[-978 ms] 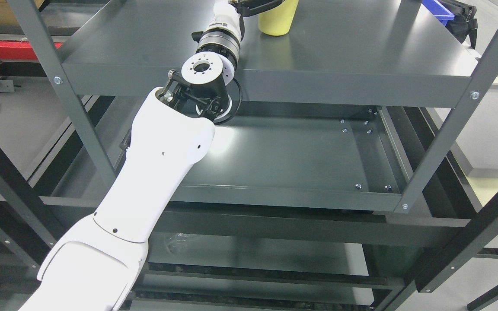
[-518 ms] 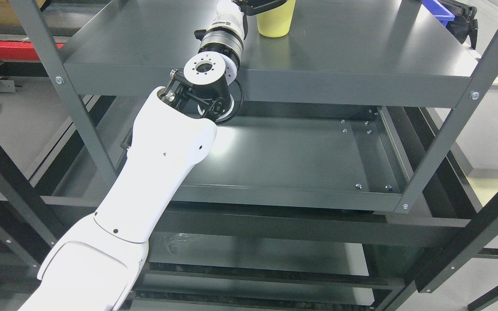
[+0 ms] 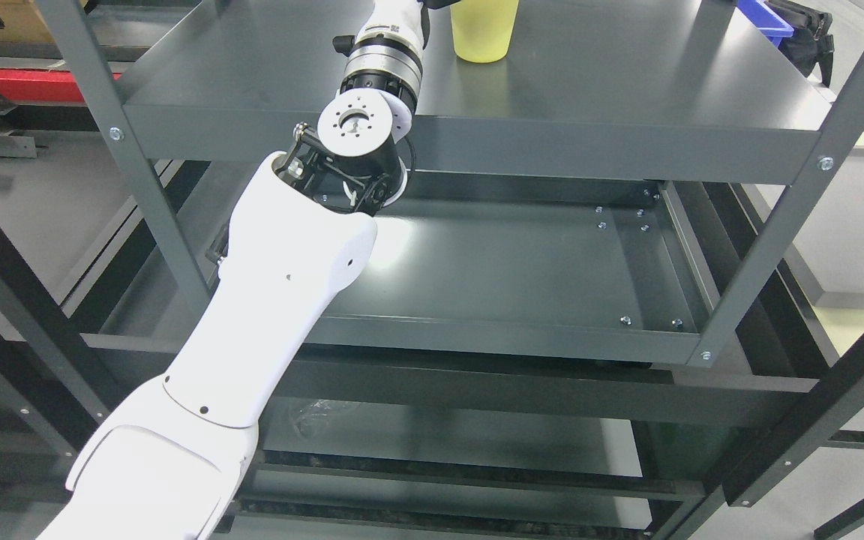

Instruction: Place yellow IKEA cup on middle right shelf

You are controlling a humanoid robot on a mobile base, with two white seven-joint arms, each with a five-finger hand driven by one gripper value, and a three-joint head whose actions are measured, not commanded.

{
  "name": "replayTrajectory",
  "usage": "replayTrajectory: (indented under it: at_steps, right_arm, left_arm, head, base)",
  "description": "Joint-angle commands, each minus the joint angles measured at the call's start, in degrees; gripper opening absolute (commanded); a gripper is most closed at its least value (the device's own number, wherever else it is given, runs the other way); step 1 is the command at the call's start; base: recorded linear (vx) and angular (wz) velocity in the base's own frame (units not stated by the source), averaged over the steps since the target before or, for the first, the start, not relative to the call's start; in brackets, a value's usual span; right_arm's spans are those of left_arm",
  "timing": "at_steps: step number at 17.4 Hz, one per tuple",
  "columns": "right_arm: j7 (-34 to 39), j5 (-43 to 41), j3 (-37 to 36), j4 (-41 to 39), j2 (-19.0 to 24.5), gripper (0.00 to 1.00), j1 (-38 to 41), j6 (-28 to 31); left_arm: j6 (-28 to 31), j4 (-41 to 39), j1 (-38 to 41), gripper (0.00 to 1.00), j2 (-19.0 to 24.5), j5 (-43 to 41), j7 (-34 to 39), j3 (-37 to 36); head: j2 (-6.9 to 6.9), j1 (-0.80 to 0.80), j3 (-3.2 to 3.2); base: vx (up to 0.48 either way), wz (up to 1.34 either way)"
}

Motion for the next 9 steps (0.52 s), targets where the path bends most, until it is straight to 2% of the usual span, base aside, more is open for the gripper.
replayTrajectory:
  at_steps: [1, 5, 7, 9]
  right_arm:
    - [0.0, 0.0, 0.0, 0.0, -1.0, 0.99, 0.4, 0.0]
    - [0.0, 0.0, 0.0, 0.0, -1.0, 0.99, 0.4, 0.0]
    - [0.0, 0.0, 0.0, 0.0, -1.0, 0.99, 0.4, 0.0]
    - [0.0, 0.0, 0.0, 0.0, -1.0, 0.99, 0.4, 0.0]
  left_arm:
    - [-3.4, -6.3, 4.2, 0.99, 1.0, -2.3, -0.6, 0.2]
    - [-7.2, -10.4, 5.8, 0.99, 1.0, -3.6, -0.9, 1.0]
    - [-7.6, -13.4, 8.2, 0.99, 1.0, -3.8, -4.7, 1.2]
    - [-10.8, -14.8, 10.0, 0.99, 1.0, -3.9, -6.5, 1.8]
  head:
    - [0.0, 0.0, 0.0]
    - [0.0, 0.0, 0.0]
    - [0.0, 0.0, 0.0]
    - [0.0, 0.0, 0.0]
  base:
    - [-0.033, 0.03]
    - [-0.052, 0.03]
    - [-0.071, 0.01]
    - [-0.102, 0.03]
